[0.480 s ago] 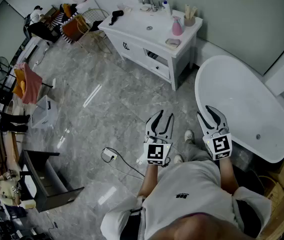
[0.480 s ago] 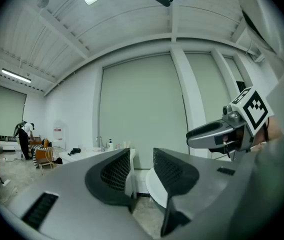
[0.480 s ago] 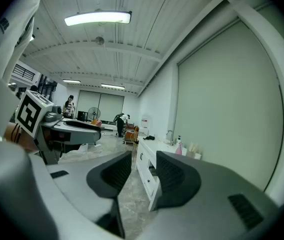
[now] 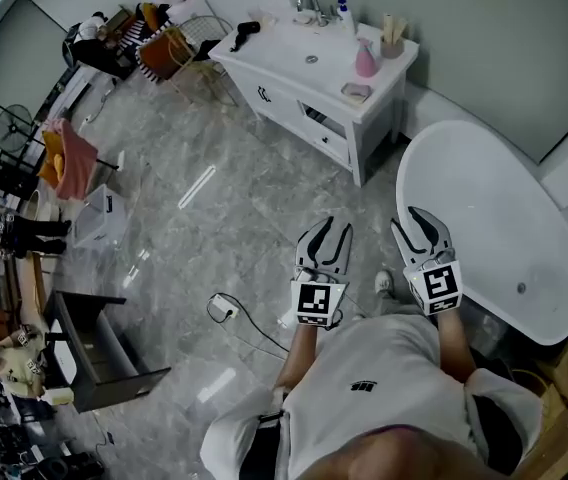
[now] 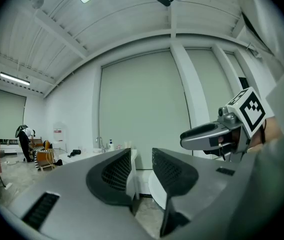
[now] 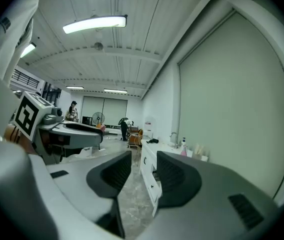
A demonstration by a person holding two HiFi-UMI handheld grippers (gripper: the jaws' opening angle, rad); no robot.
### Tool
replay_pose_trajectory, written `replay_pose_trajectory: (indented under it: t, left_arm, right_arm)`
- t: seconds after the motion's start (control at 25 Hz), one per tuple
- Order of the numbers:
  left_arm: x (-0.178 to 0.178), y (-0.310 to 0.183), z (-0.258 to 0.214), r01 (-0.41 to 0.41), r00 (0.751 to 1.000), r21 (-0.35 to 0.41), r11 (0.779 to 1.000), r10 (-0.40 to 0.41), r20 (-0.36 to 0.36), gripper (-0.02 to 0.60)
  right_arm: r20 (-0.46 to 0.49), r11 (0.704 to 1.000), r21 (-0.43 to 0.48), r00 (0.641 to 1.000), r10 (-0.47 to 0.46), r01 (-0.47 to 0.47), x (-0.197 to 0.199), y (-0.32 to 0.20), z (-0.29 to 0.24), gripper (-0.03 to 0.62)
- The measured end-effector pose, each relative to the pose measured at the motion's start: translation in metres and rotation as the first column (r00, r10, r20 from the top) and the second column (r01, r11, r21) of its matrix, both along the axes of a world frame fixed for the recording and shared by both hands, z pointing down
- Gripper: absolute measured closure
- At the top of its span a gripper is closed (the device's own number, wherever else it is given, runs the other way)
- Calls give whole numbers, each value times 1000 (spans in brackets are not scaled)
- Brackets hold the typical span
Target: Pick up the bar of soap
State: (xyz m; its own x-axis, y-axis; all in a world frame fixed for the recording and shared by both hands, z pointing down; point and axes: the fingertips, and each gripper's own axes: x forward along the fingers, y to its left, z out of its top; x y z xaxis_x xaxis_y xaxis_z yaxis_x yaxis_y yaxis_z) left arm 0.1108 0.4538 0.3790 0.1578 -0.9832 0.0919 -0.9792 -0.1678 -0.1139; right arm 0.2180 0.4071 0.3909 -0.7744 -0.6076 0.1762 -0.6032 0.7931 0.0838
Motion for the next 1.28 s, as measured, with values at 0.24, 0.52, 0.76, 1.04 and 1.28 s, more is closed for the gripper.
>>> replay_pose_trajectory:
  t: [0.24,0.52,0.76,1.04,1.28]
  left_arm:
    - [1,-44,9,9,1000,-21,1000,-9,12,442]
    - [1,-81,7,39,999,-23,999,-39,10,448]
    - [2,-109,6,70,997,-29,997,-69,14,451]
    - [3,-136,2,98,995,-37,995,-96,39,453]
    - [-8,-152,-4,112,993,-39,993,-110,50,454]
  right_arm:
    - [-4,1000,1,1000,-23,23,-3,-45,4,428]
    - [-5,998,-11,998,-58,58,-4,-79,5,428]
    - [6,996,-33,996,-84,84,-5,-109,5,428]
    - [13,993,-42,994,-107,108,-3,-143,11,428]
    - [20,990,-47,991,-130,131,-18,-161,7,428]
